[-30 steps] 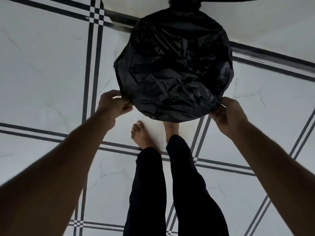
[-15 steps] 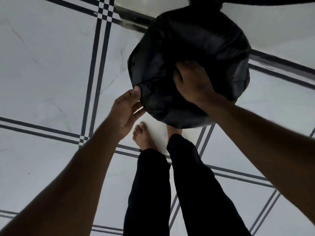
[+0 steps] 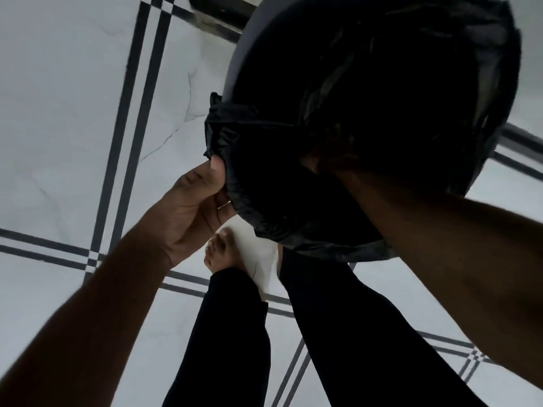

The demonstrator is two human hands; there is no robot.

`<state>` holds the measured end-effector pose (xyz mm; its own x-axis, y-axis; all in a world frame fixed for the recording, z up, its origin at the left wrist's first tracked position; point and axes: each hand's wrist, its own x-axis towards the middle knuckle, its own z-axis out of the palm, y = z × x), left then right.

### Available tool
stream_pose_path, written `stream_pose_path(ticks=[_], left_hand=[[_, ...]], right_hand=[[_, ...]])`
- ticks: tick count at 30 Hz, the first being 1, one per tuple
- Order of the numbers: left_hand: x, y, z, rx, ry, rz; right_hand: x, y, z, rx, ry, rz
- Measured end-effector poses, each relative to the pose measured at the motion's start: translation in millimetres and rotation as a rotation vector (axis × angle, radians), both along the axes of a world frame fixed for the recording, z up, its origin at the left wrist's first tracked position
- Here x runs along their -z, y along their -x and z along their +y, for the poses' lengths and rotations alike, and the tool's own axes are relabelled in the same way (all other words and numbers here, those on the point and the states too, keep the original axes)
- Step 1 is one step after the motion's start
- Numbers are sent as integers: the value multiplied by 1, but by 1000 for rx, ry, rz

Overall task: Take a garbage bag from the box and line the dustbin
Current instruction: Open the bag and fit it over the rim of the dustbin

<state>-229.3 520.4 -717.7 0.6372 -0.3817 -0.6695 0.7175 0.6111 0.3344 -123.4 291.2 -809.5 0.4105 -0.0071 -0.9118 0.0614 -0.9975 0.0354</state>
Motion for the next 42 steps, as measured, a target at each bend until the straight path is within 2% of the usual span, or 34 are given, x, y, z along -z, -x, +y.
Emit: stream_pose_path(ticks=[2,5,7,11,15,19,23,26,27,29,32,35,36,38,42], left_hand=[[0,1,-2,-48,16,11],[-9,3,-12,-123,11,44],[-17,3,-18,-158,7,74],[-30,0,-20,-183,5,135],[-32,-3,-12,-129,2,140],[-24,-2,-2,-32,35,108],[-22,-5,3,4,25,112],[-23,-4,2,-2,3,117],[-22,-4,3,3,8,122],[-22,-6,6,36,41,136],[-15,-9,14,130,100,136],[-8,-10,18,184,116,111],[-7,-10,18,189,116,112],[-8,-10,19,180,110,127],[-26,-9,17,92,-14,149]], right_hand=[[-1,-7,8,88,-67,11],[-9,-14,14,165,-22,123],[-18,-18,15,105,-22,155],[-52,-27,22,-18,-84,-3],[-78,-44,23,32,-181,97],[-84,-74,19,193,-230,-68],[-66,-62,19,131,-255,-29],[-50,-27,17,97,-135,-295],[-47,-15,17,50,-104,-298],[-35,3,13,-5,-61,-133],[-19,18,5,75,-64,52],[-24,27,-2,185,-88,50],[-28,29,-2,170,-60,110],[-35,22,-4,90,-70,134],[-65,5,5,-113,-39,-7]])
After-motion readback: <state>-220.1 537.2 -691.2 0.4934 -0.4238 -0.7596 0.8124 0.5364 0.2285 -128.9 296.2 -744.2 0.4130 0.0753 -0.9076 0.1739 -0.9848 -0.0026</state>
